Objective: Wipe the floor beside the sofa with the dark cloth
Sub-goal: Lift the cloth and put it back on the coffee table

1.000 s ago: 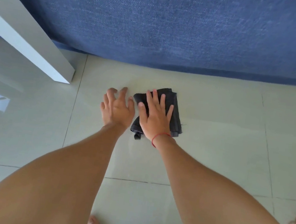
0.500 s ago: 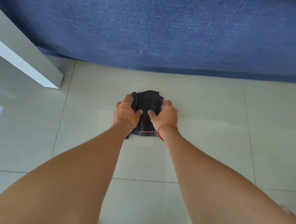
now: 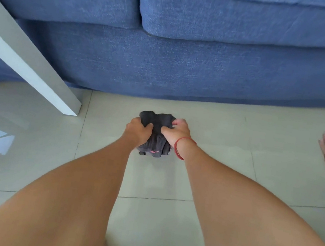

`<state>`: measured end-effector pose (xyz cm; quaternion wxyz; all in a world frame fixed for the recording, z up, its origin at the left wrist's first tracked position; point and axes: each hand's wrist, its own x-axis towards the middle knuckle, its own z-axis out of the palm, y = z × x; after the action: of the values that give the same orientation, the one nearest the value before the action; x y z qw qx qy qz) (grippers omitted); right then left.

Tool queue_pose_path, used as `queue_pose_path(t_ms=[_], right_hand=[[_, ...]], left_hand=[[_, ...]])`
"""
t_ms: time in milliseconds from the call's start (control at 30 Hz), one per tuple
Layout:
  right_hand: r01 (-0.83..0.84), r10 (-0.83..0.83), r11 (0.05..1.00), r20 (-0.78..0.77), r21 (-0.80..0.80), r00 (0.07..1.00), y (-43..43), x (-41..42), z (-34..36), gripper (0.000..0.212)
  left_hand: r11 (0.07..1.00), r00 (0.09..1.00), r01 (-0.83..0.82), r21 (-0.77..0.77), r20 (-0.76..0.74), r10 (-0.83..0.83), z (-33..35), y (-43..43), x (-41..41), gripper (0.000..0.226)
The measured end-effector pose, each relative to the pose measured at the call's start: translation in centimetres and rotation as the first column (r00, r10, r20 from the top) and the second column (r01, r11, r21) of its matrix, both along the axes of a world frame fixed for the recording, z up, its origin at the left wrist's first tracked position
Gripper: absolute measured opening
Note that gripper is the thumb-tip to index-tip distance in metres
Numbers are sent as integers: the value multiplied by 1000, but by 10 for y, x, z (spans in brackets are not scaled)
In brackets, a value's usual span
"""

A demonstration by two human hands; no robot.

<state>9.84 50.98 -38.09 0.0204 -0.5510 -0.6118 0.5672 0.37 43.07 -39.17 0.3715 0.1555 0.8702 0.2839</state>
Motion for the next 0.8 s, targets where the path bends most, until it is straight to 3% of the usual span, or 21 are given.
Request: queue_pose_path(t_ms=[200,433,633,800], right_hand=[[60,-33,989,-196,132,980,-20,-1,116,31],[96,19,946,-351,309,936,-99,13,242,29],[11,160,943,-482,333,861,-192,1,327,24],[-173,335,919,-471,354,816,-284,-16,357,29]], left_hand=[[986,964,-2,170,-260,47,120,-26,1,38],[974,903,-58,220,-405,145,261,-101,11,44],[954,808,-140,265,-527,264,341,-203,1,43],[932,744,-281,230,-561,363,360,-307,-15,43]])
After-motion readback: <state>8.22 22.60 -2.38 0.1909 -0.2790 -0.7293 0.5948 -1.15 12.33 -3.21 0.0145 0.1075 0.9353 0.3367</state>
